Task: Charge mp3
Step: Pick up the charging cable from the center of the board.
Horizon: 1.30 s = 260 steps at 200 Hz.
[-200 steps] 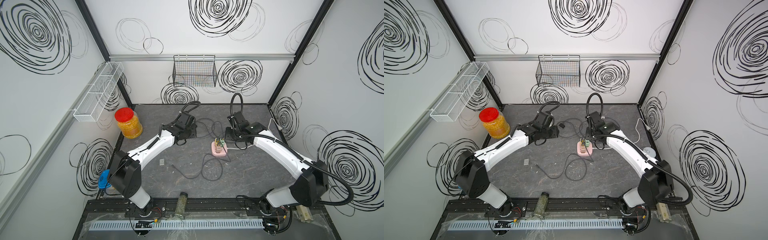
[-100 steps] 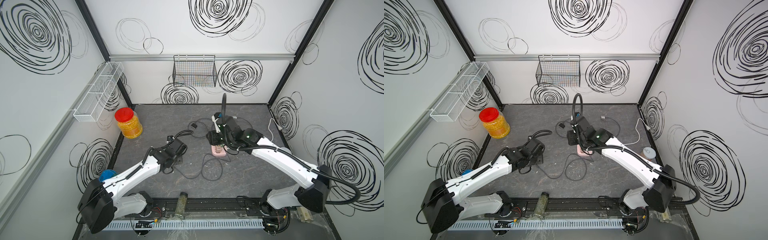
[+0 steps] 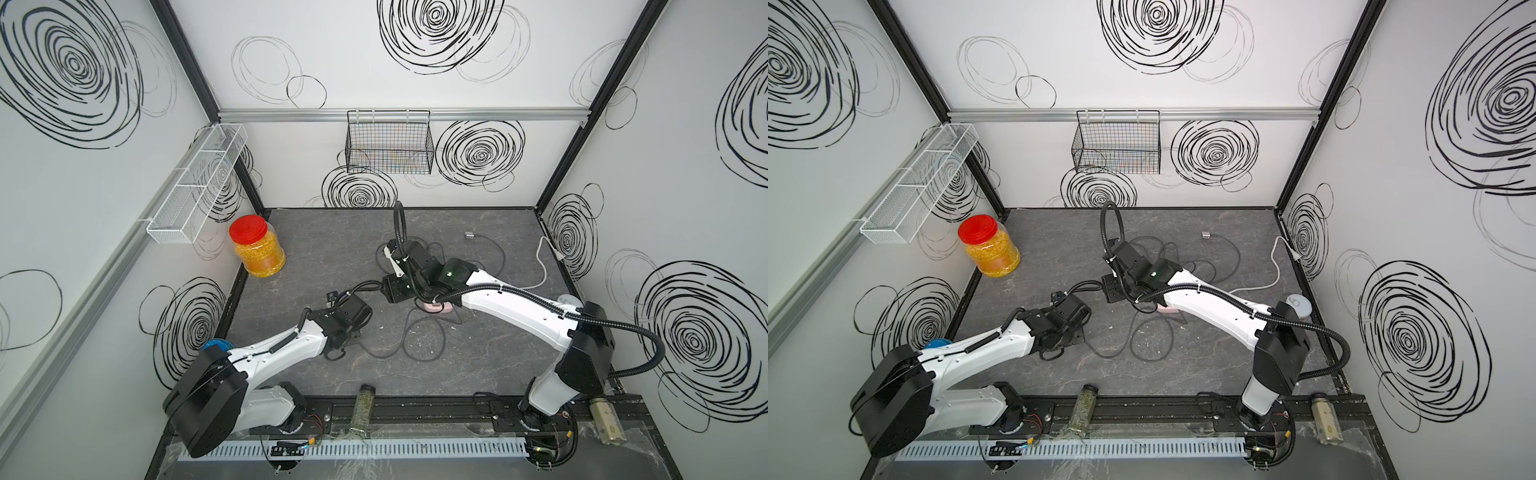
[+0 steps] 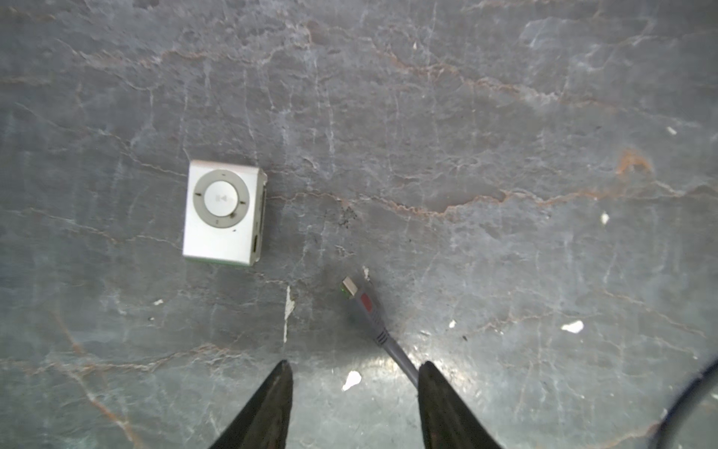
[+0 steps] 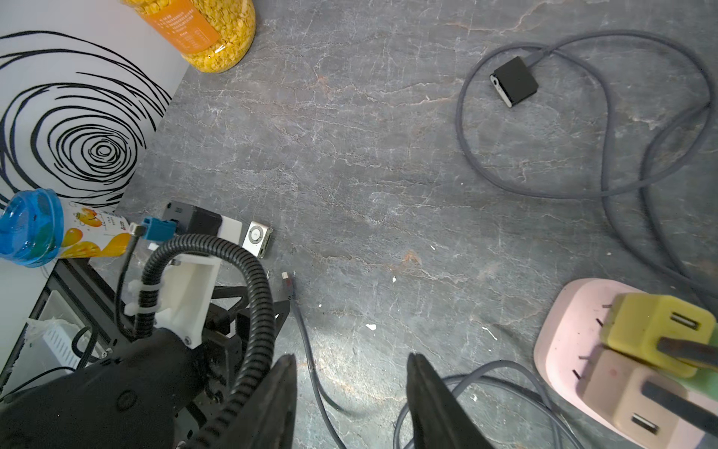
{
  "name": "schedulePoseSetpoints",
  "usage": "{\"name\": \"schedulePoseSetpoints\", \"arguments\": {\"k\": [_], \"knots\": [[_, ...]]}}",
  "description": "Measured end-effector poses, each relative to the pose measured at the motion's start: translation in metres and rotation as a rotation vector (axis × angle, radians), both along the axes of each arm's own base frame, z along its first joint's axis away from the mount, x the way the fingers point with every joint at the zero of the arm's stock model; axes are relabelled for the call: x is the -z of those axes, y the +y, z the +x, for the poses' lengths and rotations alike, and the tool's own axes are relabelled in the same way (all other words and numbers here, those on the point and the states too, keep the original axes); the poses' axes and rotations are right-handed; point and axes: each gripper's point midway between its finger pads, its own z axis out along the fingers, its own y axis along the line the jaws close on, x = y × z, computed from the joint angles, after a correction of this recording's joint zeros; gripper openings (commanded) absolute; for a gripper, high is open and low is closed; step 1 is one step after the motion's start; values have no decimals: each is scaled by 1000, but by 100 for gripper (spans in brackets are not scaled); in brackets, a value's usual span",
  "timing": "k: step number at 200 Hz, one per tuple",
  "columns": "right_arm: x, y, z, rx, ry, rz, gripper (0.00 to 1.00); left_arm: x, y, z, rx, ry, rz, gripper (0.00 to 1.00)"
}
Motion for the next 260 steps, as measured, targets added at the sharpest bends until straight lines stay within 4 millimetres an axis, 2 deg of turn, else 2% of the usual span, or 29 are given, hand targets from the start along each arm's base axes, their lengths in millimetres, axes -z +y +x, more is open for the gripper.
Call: {"name": "schedulePoseSetpoints", "arguments": {"k": [41, 52, 82, 113, 158, 172, 185, 219, 236, 260], "knots": [[13, -14, -8, 3, 5, -16, 50, 23, -1, 3, -46, 43, 25, 47], [14, -18, -9, 7, -1, -23, 50, 23, -2, 6, -53, 37, 32, 46], [8, -28, -9, 26, -34, -25, 50, 24, -4, 17, -82, 8, 45, 26], [0, -35, -10, 28, -67, -16, 50, 24, -5, 23, -102, -17, 25, 12], [-7, -37, -13, 13, -95, 27, 50, 17, -4, 20, -113, -13, -33, 8], [-5, -36, -17, -4, -92, 48, 50, 4, -5, 22, -114, -44, -83, 8], [-3, -32, -21, -32, -82, 81, 50, -19, -9, 27, -118, -112, -160, 8], [-6, -13, -32, -138, -58, 216, 54, -108, -15, 52, -137, -390, -434, 8], [-17, -1, -36, -199, -57, 304, 56, -142, -12, 60, -136, -479, -509, 8], [-42, 15, -44, -298, -81, 423, 57, -173, -18, 68, -96, -545, -562, 8]]}}
